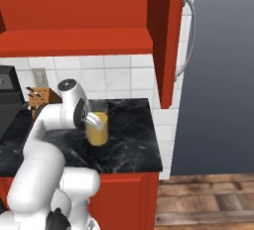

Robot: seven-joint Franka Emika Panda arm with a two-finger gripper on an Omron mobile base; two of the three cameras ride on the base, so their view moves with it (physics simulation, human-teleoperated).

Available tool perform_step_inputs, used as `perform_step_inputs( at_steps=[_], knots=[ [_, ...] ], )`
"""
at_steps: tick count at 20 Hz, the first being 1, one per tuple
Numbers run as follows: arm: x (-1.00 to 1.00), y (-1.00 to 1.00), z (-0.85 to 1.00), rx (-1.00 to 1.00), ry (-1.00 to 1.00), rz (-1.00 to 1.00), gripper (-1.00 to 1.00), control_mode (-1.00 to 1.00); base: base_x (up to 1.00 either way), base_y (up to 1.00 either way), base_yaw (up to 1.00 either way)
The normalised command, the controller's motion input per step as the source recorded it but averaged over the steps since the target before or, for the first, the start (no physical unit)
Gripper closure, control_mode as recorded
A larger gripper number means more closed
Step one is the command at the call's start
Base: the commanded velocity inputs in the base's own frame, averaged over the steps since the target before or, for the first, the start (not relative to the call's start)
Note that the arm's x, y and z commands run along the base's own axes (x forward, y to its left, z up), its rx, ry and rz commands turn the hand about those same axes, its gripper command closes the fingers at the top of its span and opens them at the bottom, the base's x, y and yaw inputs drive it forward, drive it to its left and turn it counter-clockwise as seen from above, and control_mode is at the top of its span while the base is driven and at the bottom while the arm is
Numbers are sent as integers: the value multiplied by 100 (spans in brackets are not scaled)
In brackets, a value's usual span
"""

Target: There is a tray on the dining counter. Grab the cup, mug, and pitcher and place them on the tray. The pitcher may be placed next to the tray if it cannot fit the tray.

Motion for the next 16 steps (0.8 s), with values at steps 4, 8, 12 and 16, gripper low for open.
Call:
perform_step_inputs(
  at_steps=[4, 8, 12, 16],
  knots=[
    [-94, 0, 73, -3, -13, 0, 100, -100, 0, 0, 0],
    [-100, 0, 85, -8, -11, 2, 100, -100, 0, 0, 0],
    [-99, 0, 100, -10, -1, 4, 100, -100, 0, 0, 0],
    [-81, 0, 100, -8, 0, 5, 100, -100, 0, 0, 0]
  ],
)
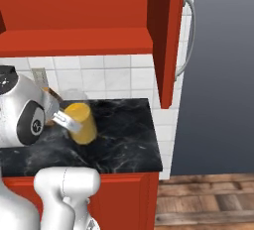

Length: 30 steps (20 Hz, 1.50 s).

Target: There is a tray on the dining counter. Grab the cup, mug, and pitcher and place them on the tray. The pitcher may be placed next to the tray if it cannot fit the tray.

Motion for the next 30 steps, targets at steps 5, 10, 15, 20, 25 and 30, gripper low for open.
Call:
perform_step_inputs(
  at_steps=[5, 10, 15, 20, 25, 30],
  knots=[
    [-73, 0, 99, -6, 2, 4, 100, -100, 0, 0, 0],
    [-70, -7, 52, -1, 7, 5, 100, -100, 0, 0, 0],
    [-54, -3, 24, 0, 10, 6, 100, -100, 0, 0, 0],
    [-25, 0, 1, 0, 9, 3, 100, -100, 0, 0, 0],
    [-46, -3, 0, 0, 2, 0, 100, 100, -20, -4, 0],
    [0, 0, 0, 0, 0, 0, 100, 100, -100, -39, 0]
  ],
)
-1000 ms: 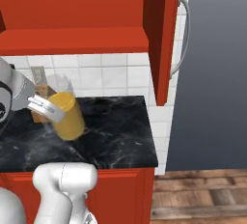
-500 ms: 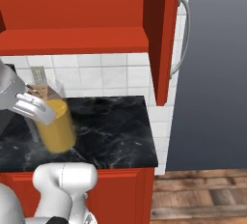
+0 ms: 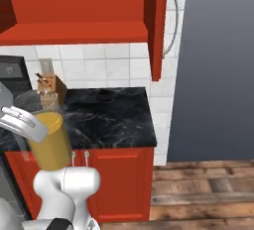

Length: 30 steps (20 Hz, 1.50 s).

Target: There is a tray on the dining counter. Grab the cup, mug, and pitcher and place them on the tray. The pitcher may be placed next to the tray if it cannot fit the tray.

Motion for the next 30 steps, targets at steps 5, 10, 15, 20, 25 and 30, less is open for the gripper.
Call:
perform_step_inputs(
  at_steps=[5, 10, 15, 20, 25, 30],
  knots=[
    [0, 0, 0, 0, 0, 0, 100, 100, -61, -89, 0],
    [0, 0, 0, 0, 0, 0, 100, 100, 7, -100, -1],
    [0, 0, 0, 0, 0, 0, 100, 100, 48, -100, -4],
    [0, 0, 0, 0, 0, 0, 100, 100, 57, -100, -4],
    [0, 0, 0, 0, 0, 0, 100, 100, 33, -98, -3],
    [0, 0, 0, 0, 0, 0, 100, 100, 13, -74, -2]
  ],
)
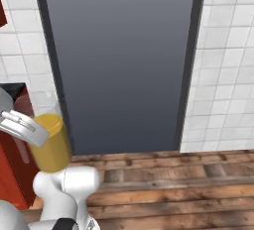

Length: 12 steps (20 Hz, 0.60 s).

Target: There is a tray on the dining counter. Grab the cup, mug, and pitcher and place them on the tray. The pitcher may be placed next to the tray if it cannot fit the tray.

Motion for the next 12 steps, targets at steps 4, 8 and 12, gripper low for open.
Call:
perform_step_inputs(
  at_steps=[4, 8, 12],
  knots=[
    [0, 0, 0, 0, 0, 0, 100, 100, 1, -54, -3],
    [0, 0, 0, 0, 0, 0, 100, 100, 0, -33, -3],
    [-1, -7, 37, 0, -8, 0, 100, -100, 0, -11, -1]
  ],
)
